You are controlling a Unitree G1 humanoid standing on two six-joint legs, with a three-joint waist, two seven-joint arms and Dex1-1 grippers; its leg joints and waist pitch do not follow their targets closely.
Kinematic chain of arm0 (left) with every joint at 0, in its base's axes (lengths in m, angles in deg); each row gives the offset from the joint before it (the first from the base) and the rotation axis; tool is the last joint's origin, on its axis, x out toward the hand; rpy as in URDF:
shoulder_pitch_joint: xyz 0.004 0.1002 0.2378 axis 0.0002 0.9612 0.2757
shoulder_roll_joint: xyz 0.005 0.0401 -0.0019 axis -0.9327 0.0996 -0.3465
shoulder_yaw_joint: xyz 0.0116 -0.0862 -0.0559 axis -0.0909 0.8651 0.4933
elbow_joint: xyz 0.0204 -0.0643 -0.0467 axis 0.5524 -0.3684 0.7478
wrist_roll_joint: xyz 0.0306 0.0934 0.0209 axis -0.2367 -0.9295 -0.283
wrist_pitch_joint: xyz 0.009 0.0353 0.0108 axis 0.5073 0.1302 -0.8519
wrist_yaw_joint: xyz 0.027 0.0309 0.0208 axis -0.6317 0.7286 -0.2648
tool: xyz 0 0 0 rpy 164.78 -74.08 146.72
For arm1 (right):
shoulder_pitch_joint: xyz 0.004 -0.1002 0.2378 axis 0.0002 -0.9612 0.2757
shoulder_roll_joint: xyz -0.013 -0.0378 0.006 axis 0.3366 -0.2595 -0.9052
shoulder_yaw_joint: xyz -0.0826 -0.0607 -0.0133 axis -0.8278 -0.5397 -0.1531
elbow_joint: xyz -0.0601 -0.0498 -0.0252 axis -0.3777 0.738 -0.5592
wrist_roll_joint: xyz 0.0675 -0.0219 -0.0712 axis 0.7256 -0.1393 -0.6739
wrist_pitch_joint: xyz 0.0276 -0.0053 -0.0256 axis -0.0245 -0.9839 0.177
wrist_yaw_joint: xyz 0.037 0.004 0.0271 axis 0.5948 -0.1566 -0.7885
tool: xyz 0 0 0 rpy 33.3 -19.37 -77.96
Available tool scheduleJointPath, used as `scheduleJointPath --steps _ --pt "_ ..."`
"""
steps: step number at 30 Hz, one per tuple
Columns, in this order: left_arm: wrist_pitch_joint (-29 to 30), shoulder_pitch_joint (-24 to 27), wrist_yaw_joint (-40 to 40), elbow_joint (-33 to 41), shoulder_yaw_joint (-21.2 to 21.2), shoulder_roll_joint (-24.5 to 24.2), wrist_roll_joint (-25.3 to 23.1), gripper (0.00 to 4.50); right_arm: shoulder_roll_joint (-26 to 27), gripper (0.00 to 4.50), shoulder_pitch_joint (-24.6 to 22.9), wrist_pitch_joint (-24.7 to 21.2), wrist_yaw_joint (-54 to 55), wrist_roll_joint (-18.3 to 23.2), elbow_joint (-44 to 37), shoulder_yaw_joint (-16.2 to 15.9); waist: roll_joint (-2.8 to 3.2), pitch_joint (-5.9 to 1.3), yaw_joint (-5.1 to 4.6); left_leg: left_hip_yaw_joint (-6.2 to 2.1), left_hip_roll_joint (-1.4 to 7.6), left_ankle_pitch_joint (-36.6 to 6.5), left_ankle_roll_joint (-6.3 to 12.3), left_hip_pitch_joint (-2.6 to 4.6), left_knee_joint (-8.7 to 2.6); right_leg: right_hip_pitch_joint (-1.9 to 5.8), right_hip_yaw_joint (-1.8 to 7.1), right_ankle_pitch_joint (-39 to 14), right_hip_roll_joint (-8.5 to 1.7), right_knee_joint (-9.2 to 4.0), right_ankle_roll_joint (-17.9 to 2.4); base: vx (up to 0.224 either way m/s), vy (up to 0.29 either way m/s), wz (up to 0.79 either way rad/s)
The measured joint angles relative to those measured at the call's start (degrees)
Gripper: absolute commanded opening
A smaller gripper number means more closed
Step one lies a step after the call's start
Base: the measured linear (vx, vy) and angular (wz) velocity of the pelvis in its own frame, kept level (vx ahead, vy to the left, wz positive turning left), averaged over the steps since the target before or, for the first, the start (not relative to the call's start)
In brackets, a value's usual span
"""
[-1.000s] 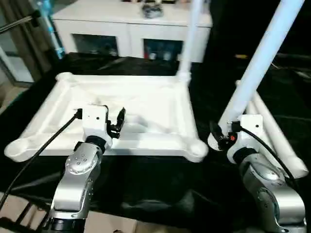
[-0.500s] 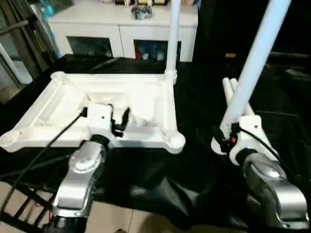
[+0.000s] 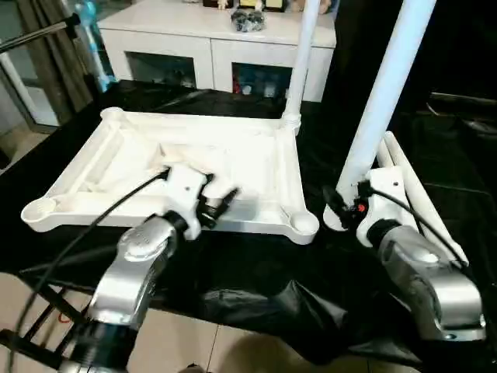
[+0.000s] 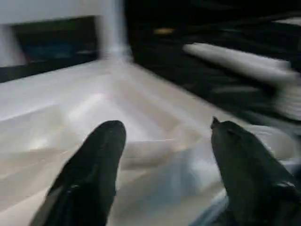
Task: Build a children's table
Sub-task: Pick table leg, then insert table leg to table base
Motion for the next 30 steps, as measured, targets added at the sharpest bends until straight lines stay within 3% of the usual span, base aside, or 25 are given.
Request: scheduleJointPath --steps 4,7,9,10,13,14,17,20,24,30 --pt "-2.18 -7.1 -11.76 -8.36 -6.4 -1.52 -0.87 3.73 -1.55 1.91 0.08 0.78 -2.24 0.12 0.26 0.22 0.07 -0.04 -0.26 0.17 0.06 0.03 0.09 -0.09 -0.39 -0.42 0.02 0.16 0.02 0.06 -0.1 0.0 0.0 0.0" --pt "-4.41 -11.63 -17.75 -16.01 -8.55 -1.47 -2.29 3.93 -2.26 1.91 0.0 0.92 -3.43 0.24 0.26 0.51 0.45 -0.12 -0.39 0.22 0.17 0.12 0.13 -0.11 -0.72 -0.64 0.01 0.14 0.16 0.08 -0.12 0.0 0.0 0.0" --pt "-6.53 -15.34 -20.87 -22.46 -9.53 -0.69 -3.73 3.93 -3.48 1.91 -0.11 0.88 -3.92 0.53 0.21 0.77 0.97 -0.02 -0.38 0.22 0.22 0.17 0.21 -0.11 -0.77 -0.66 -0.05 0.11 0.21 0.03 -0.17 0.0 0.0 0.0" --pt "-7.55 -17.54 -22.8 -26.43 -10.23 -0.61 -4.69 3.6 -4.12 1.91 -0.17 0.85 -4.13 0.63 0.06 0.97 1.71 0.01 -0.38 0.23 0.22 0.17 0.22 -0.11 -0.79 -0.66 -0.03 0.11 0.21 0.01 -0.17 0.0 0.0 0.0" --pt "-9.29 -21.4 -26.68 -33.39 -11.95 -1.04 -6.82 3.52 -4.43 1.91 -1.62 0.56 -4.52 1.17 -1.09 2.32 2.97 -0.15 -0.55 0.3 0.19 0.16 0.24 -0.05 -0.9 -0.63 0.01 0.08 0.18 -0.06 -0.21 0.0 0.0 0.0" --pt "-9.73 -22.13 -27.49 -34.86 -12.43 -1.25 -7.02 3.24 -4.46 1.91 -2.16 0.49 -4.69 1.19 -1.15 2.43 3.06 -0.16 -0.54 0.3 0.21 0.17 0.23 -0.01 -0.94 -0.63 -0.02 0.05 0.19 -0.01 -0.26 0.0 0.0 0.0" --pt "-12.23 -24.11 -29.12 -40.08 -14.34 -1.89 -9.21 3.09 -4.68 1.91 -3.54 0.42 -4.89 1.17 -2.04 2.6 3.78 -0.08 -0.59 0.28 0.26 0.21 0.29 -0.01 -0.94 -0.62 -0.1 0.04 0.22 -0.01 -0.28 0.0 0.0 0.0" --pt "-14.94 -25.22 -29.7 -44.25 -14.96 -2.93 -11.16 2.66 -4.65 1.91 -4.6 -0.27 -5.06 1.2 -3.42 2.59 4.12 -0.05 -0.71 0.28 0.25 0.25 0.36 -0.01 -0.94 -0.62 -0.08 0.05 0.21 -0.01 -0.29 0.0 0.0 0.0" --pt "-15.98 -27.18 -30.09 -49.05 -13.95 -2.5 -11.36 2.41 -4.83 1.91 -4.66 -0.68 -5.33 1.59 -4.46 2.54 4.37 -0.01 -0.58 0.28 0.21 0.28 0.4 -0.02 -0.9 -0.59 -0.09 0.1 0.17 -0.02 -0.36 0.0 0.0 0.0" --pt "-16.0 -28.81 -30.2 -53.12 -13.41 -2.14 -11.43 1.9 -4.48 1.91 -6.05 -0.78 -6.03 2.54 -5.84 2.09 4.33 0.0 -0.42 0.29 0.22 0.29 0.42 -0.03 -0.91 -0.59 -0.11 0.1 0.16 -0.03 -0.37 0.0 0.0 0.0"
